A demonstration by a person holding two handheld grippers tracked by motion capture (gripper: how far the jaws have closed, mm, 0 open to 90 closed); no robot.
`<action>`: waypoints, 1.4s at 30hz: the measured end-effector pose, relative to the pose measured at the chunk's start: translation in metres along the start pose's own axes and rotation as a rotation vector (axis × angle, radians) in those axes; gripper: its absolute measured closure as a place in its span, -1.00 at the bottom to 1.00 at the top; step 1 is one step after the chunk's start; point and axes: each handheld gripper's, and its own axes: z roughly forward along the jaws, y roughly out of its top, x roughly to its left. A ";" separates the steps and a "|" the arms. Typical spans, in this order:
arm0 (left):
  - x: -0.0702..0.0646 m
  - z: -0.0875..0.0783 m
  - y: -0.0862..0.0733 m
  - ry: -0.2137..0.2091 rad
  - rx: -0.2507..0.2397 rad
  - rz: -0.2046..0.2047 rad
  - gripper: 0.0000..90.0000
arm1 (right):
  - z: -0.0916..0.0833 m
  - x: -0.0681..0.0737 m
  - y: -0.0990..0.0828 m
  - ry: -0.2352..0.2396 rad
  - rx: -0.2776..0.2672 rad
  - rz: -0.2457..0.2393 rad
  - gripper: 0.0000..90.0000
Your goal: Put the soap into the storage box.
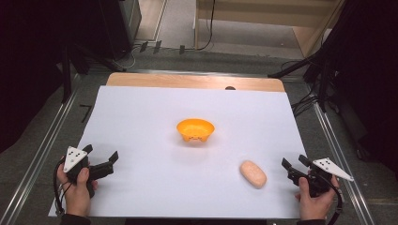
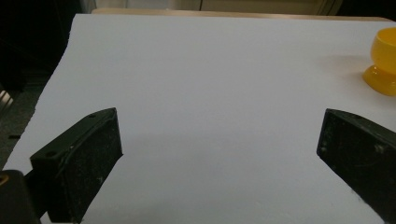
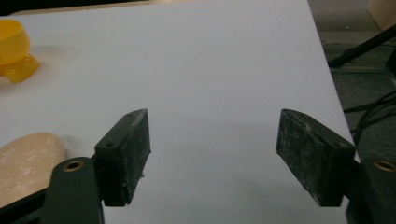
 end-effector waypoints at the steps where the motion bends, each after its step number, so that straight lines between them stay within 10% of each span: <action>1: 0.000 0.000 0.000 -0.001 -0.002 -0.003 -0.99 | 0.000 -0.001 0.000 0.009 -0.002 0.003 -0.35; 13: 0.000 0.002 0.001 -0.006 0.023 0.008 -0.81 | -0.006 -0.002 0.002 0.139 0.085 0.017 -0.25; 28: -0.001 0.003 0.001 -0.002 0.031 0.008 -0.92 | -0.005 0.010 0.014 0.154 0.229 -0.177 -0.70; 42: -0.002 0.004 0.001 0.001 0.037 0.017 -0.92 | -0.005 0.029 0.025 0.145 0.344 -0.312 -0.70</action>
